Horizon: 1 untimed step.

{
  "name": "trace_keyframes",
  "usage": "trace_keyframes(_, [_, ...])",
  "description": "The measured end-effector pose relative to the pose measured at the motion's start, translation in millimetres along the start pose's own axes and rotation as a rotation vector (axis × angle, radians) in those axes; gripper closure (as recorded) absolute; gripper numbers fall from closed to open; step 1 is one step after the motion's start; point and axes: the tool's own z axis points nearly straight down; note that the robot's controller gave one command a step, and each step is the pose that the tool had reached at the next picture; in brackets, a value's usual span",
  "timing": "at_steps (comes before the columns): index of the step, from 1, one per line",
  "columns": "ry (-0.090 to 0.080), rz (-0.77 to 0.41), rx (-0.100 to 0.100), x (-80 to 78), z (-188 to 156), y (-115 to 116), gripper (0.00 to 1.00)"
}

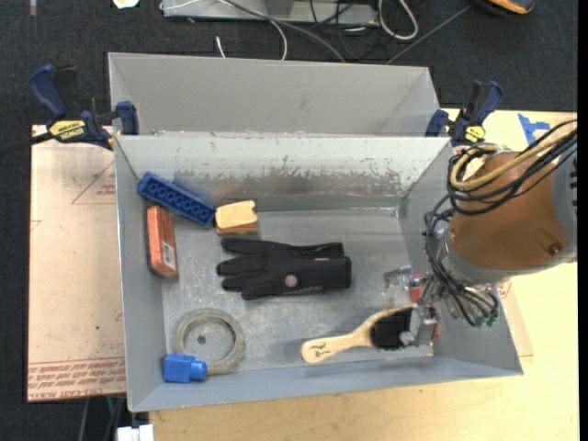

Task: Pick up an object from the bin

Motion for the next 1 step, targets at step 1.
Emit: trace_keyframes(1, [-0.001, 0.0, 0.0, -0.8, -36.3, -0.1, 1.0])
